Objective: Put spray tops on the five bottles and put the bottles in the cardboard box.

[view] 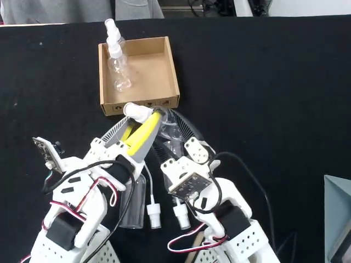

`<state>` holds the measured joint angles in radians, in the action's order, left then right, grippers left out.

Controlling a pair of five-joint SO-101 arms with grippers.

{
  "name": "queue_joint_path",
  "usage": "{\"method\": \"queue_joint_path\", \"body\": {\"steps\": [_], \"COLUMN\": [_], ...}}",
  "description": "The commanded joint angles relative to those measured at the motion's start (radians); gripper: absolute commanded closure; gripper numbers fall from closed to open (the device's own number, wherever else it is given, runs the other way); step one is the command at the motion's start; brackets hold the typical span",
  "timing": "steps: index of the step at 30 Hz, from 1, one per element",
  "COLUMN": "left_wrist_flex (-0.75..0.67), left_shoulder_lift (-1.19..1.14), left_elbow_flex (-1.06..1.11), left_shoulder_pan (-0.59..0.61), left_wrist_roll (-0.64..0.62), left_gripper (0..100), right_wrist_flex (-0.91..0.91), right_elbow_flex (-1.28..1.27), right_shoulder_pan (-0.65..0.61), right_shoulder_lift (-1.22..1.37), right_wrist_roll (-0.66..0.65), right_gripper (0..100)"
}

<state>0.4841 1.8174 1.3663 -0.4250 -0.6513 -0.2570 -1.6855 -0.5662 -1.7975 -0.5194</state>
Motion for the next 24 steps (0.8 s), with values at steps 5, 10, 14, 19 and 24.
{"method": "queue_joint_path", "body": {"steps": [5,10,14,19,24], "left_wrist_flex": [0.003,0.009,0.009,0.006,0.041], "left_shoulder_lift": [0.003,0.003,0.005,0.006,0.006], "left_elbow_flex": [-0.077,-0.099,-0.099,-0.108,-0.143], "left_shoulder_pan": [-0.016,-0.016,-0.013,0.062,0.088], "left_wrist_roll": [0.008,0.008,0.011,0.008,0.009], "left_gripper": [78,78,78,78,78], "right_wrist_flex": [0.006,0.006,0.006,0.006,0.006], "right_elbow_flex": [0.001,0.001,0.001,0.001,0.001], "right_shoulder_pan": [-0.020,-0.020,-0.020,-0.020,-0.020], "right_shoulder_lift": [-0.039,-0.038,-0.038,-0.039,-0.039], "right_wrist_roll": [-0.005,-0.005,-0.005,-0.005,-0.005], "right_gripper": [94.6,94.6,94.6,94.6,94.6]}}
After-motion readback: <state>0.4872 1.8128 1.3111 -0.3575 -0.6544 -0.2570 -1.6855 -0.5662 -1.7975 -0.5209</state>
